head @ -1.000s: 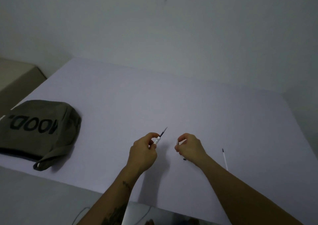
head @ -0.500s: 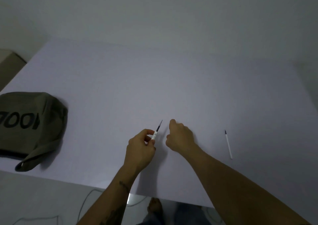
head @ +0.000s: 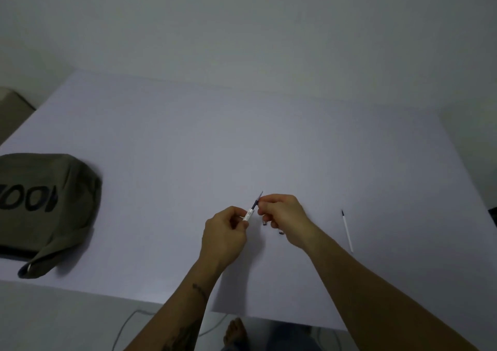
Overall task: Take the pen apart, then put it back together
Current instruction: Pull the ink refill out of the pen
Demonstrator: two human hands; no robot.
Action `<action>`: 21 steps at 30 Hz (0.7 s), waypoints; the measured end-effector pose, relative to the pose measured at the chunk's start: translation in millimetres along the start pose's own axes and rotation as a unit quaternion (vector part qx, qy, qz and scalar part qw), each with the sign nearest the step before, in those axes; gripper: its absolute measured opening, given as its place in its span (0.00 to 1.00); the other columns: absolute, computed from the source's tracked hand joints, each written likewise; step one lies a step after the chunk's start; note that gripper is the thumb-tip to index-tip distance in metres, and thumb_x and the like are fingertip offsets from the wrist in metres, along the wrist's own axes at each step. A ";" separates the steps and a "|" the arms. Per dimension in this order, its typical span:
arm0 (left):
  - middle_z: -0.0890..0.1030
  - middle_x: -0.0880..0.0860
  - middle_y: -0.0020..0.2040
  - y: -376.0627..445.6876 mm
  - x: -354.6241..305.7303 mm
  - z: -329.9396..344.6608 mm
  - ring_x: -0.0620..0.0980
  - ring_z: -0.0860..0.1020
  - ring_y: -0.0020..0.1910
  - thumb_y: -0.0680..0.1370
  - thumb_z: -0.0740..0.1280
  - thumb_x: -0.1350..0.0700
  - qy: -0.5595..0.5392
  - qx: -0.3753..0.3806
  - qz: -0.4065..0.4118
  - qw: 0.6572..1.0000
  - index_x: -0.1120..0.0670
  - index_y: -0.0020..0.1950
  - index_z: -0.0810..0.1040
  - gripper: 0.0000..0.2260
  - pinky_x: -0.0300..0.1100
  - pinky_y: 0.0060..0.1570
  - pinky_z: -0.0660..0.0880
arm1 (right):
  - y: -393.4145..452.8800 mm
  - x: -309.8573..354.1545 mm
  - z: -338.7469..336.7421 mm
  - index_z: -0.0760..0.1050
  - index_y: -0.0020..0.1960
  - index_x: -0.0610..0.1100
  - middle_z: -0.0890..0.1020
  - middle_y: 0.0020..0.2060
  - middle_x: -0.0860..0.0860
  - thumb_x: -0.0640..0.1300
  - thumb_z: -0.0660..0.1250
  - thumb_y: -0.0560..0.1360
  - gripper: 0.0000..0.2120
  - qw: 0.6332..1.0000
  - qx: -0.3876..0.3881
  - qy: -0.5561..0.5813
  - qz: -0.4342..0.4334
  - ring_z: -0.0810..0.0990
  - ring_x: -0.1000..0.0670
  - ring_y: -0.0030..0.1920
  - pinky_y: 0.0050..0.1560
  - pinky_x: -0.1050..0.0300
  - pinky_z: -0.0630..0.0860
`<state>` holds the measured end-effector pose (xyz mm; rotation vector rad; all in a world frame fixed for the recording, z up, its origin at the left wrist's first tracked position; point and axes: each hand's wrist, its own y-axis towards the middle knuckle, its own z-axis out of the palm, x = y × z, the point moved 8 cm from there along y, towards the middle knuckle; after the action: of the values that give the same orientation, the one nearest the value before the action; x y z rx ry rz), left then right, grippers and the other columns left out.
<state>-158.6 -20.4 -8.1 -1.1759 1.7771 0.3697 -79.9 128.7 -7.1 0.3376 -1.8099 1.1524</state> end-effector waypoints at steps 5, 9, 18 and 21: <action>0.82 0.45 0.36 -6.6 -16.1 7.9 0.45 0.80 0.35 0.75 0.70 0.58 -0.008 0.013 0.026 1.000 0.45 0.47 0.80 0.07 0.37 0.36 0.77 | -14.1 0.1 -7.5 0.83 0.48 0.39 0.82 0.36 0.46 0.37 0.67 0.74 0.07 0.998 -0.014 0.059 0.014 0.75 0.51 0.32 0.25 0.64 0.69; 0.81 0.45 0.36 -14.4 -30.9 11.0 0.45 0.79 0.35 0.75 0.71 0.58 -0.019 0.018 0.047 0.999 0.46 0.47 0.80 0.06 0.33 0.35 0.74 | -22.7 2.6 -16.6 0.83 0.46 0.40 0.83 0.37 0.45 0.37 0.67 0.73 0.06 0.997 -0.031 0.064 0.002 0.76 0.48 0.36 0.36 0.55 0.69; 0.80 0.43 0.36 -30.8 -52.9 13.1 0.39 0.78 0.35 0.74 0.72 0.57 -0.044 0.015 0.084 0.995 0.41 0.43 0.78 0.10 0.27 0.28 0.72 | -37.0 16.6 -35.7 0.83 0.46 0.39 0.84 0.39 0.45 0.39 0.69 0.73 0.05 0.998 -0.036 0.036 -0.033 0.78 0.50 0.36 0.36 0.57 0.73; 0.80 0.44 0.36 -32.2 -53.1 13.1 0.39 0.78 0.35 0.74 0.72 0.56 -0.048 0.012 0.082 0.995 0.40 0.42 0.77 0.10 0.28 0.28 0.73 | -38.6 17.2 -36.1 0.82 0.45 0.40 0.84 0.38 0.46 0.39 0.69 0.73 0.05 0.998 -0.042 0.038 -0.033 0.79 0.50 0.37 0.37 0.56 0.73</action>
<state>-119.4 1.9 36.6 -0.9817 1.7942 0.4928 -44.1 142.2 33.2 0.2982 -1.7615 1.0281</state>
